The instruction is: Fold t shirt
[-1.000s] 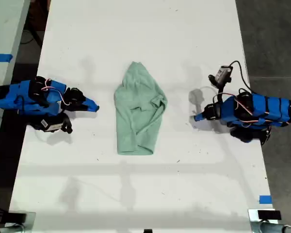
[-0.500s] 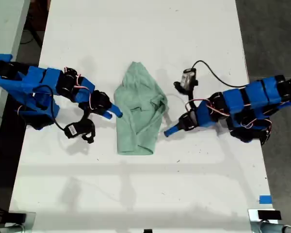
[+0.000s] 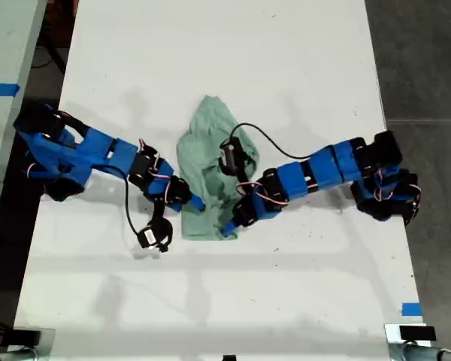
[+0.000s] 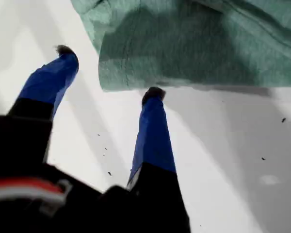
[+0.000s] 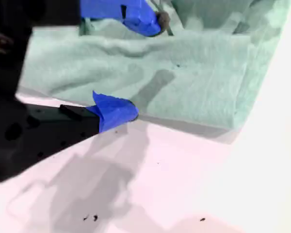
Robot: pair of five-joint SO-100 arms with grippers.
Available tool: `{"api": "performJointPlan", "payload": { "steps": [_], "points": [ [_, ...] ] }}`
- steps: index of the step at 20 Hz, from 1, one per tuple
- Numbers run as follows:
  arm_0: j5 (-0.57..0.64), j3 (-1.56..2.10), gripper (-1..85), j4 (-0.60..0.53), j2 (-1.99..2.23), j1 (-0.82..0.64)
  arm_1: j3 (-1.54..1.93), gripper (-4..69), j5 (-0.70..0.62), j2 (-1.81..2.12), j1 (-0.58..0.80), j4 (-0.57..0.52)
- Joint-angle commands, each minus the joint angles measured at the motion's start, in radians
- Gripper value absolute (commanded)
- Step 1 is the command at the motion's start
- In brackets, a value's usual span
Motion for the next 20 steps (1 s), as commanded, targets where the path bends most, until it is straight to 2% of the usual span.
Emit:
{"api": "performJointPlan", "payload": {
  "steps": [1, 5, 7, 9, 10, 11, 12, 16, 18, 19, 20],
  "points": [
    [0.005, -0.161, 23.9, -0.025, -0.143, 0.020, -0.078, 28.6, -0.003, 0.003, 0.031, 0.005],
    [0.031, -0.311, 15.6, -0.025, -0.290, 0.043, -0.078, 28.4, -0.015, -0.023, 0.043, -0.011],
    [0.035, -0.348, -0.2, -0.023, -0.316, 0.058, -0.078, 27.9, -0.015, -0.029, 0.044, -0.015],
    [0.048, -0.364, -0.3, -0.018, -0.316, 0.071, -0.075, 27.2, -0.015, -0.034, 0.044, -0.017],
    [0.055, -0.371, -0.3, -0.014, -0.311, 0.074, -0.072, 23.5, -0.015, -0.035, 0.044, -0.017],
    [0.064, -0.379, -0.3, -0.008, -0.307, 0.075, -0.066, 9.6, -0.008, -0.040, 0.044, -0.017],
    [0.069, -0.396, -0.3, 0.009, -0.305, 0.077, -0.057, 0.2, -0.028, -0.046, 0.043, -0.032],
    [0.153, -0.494, -0.3, 0.066, -0.310, 0.103, -0.114, -0.3, -0.066, -0.081, -0.008, -0.046],
    [0.232, -0.666, -0.3, 0.169, -0.379, 0.138, -0.232, -0.2, -0.075, -0.149, -0.075, -0.040],
    [0.259, -0.776, -0.3, 0.238, -0.422, 0.160, -0.351, -0.2, -0.091, -0.206, -0.110, -0.003],
    [0.279, -0.833, -0.3, 0.261, -0.425, 0.179, -0.420, -0.2, -0.109, -0.216, -0.137, 0.008]
  ]
}}
